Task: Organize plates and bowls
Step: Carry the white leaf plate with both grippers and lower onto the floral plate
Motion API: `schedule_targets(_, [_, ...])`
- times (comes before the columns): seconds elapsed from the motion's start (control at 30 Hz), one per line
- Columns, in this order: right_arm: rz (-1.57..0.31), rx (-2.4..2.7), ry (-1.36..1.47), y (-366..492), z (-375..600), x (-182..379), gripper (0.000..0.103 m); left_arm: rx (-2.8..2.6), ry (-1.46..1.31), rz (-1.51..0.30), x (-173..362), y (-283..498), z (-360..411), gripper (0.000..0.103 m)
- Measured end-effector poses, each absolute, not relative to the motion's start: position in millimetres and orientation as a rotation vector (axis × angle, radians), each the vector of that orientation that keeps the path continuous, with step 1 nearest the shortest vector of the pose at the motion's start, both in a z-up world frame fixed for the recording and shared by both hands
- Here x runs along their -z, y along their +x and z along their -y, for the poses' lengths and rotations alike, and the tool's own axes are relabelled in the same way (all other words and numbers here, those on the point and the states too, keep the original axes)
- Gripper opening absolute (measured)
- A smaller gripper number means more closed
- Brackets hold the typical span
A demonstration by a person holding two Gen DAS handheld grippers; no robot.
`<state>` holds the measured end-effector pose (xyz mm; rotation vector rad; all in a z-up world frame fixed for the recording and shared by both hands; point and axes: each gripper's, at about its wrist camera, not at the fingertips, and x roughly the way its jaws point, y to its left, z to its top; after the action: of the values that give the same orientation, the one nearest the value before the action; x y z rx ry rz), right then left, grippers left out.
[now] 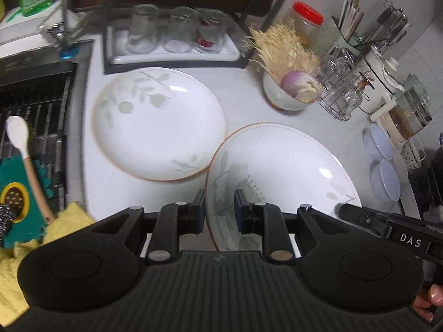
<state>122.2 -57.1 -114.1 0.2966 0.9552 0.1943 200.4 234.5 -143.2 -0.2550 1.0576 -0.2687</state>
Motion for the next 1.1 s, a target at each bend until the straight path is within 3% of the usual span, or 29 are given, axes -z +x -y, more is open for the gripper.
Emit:
schedule_targets(0.5, [-0.985, -0.186, 0.207, 159, 122, 138, 0.016, 0.194, -0.304, -1.199, 178, 247, -158, 0.025])
schedule_targets(1.1, [-1.002, -0.204, 0.15, 183, 147, 157, 0.016, 0.119, -0.304, -1.284, 193, 264, -126, 0.025])
